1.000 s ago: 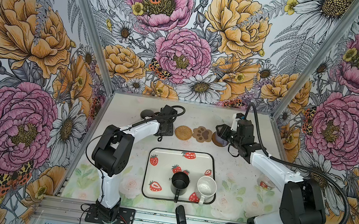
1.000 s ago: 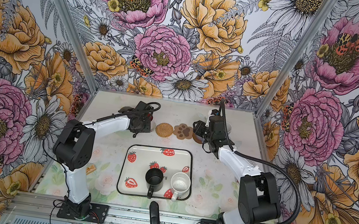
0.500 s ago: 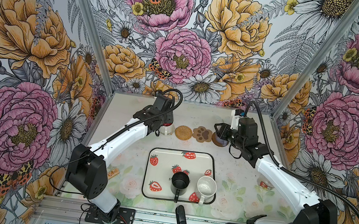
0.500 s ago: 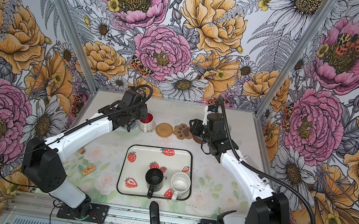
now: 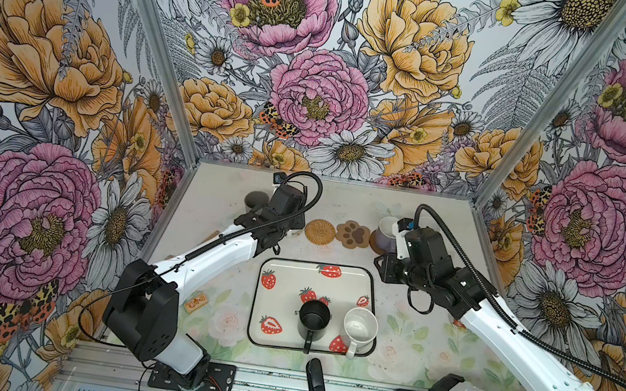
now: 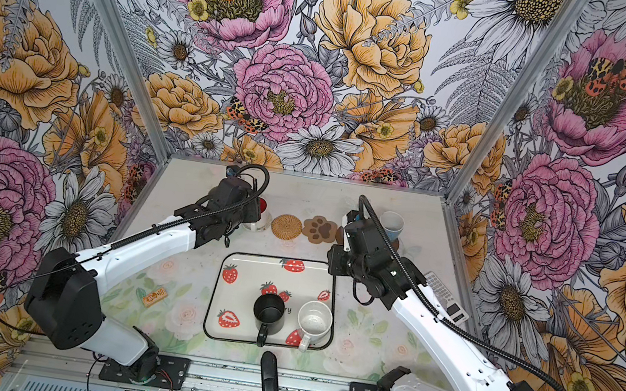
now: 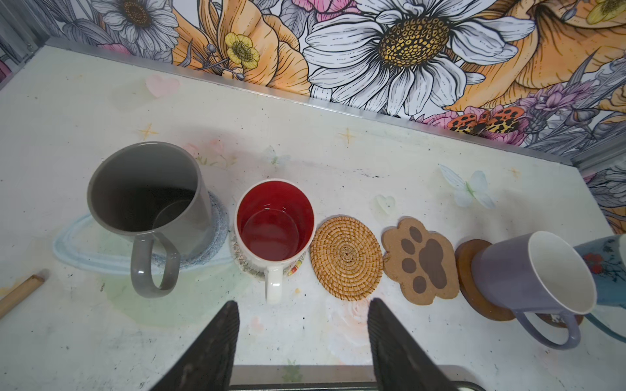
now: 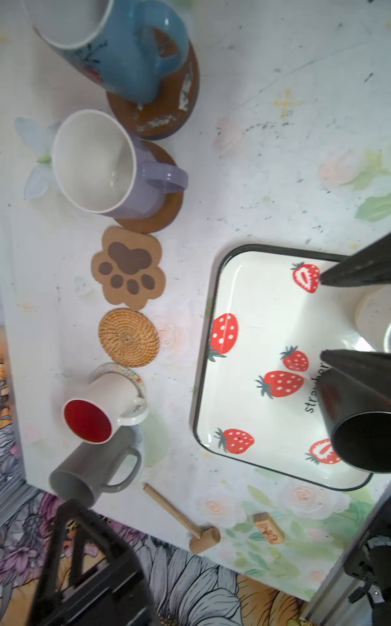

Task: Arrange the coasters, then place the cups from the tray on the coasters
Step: 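Open the left gripper and raise it while the right reaches toward the tray, then lower the right gripper onto the white speckled mug rim and close it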

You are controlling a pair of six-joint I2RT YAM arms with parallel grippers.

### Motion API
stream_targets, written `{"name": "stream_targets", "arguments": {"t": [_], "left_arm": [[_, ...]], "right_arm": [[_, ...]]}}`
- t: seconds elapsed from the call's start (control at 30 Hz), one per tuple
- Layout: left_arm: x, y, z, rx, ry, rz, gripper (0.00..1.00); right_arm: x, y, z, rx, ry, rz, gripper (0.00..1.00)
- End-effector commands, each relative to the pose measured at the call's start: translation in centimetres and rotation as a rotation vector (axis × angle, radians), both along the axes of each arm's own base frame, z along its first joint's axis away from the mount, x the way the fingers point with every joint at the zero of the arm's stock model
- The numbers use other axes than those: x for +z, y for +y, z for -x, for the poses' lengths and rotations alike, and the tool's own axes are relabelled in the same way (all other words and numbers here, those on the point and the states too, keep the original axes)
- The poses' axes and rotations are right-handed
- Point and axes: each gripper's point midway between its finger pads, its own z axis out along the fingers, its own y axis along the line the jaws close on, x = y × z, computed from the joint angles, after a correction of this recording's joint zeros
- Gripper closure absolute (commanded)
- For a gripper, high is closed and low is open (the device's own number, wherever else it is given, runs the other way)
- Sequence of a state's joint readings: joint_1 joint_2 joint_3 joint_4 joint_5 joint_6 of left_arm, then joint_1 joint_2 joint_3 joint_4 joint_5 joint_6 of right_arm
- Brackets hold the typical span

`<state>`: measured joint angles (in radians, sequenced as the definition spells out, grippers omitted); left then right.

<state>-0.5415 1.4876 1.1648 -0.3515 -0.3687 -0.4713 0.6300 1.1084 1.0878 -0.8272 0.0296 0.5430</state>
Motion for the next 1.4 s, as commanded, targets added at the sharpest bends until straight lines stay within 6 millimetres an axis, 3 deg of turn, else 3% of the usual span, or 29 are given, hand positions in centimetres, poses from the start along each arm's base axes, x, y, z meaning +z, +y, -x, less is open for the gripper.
{"name": "stream_targets", "arguments": {"t": [0.0, 0.3, 0.5, 0.7, 1.37], "left_arm": [[1.6, -0.9, -0.1, -0.036, -0.057, 0.039, 0.38], [1.0, -0.4, -0.1, -0.034, -0.051, 0.029, 0.37], [0.8, 0.4, -0.1, -0.023, -0.052, 0.030, 0.37], [0.4, 0.9, -0.1, -0.018, -0.049, 0.049, 0.37], [0.6, 1.9, 0.4, -0.002, -0.062, 0.068, 0.37]], "right_arm": [[-2.1, -2.2, 3.6, -0.056, 0.088, 0.070, 0.67], [-5.5, -0.9, 8.8, -0.047, 0.189, 0.097, 0.68], [-7.6, -0.2, 11.1, -0.044, 0.237, 0.165, 0.67], [-9.3, 0.5, 12.9, -0.048, 0.261, 0.198, 0.57], [-10.3, 2.6, 16.2, -0.064, 0.269, 0.187, 0.49]]}}
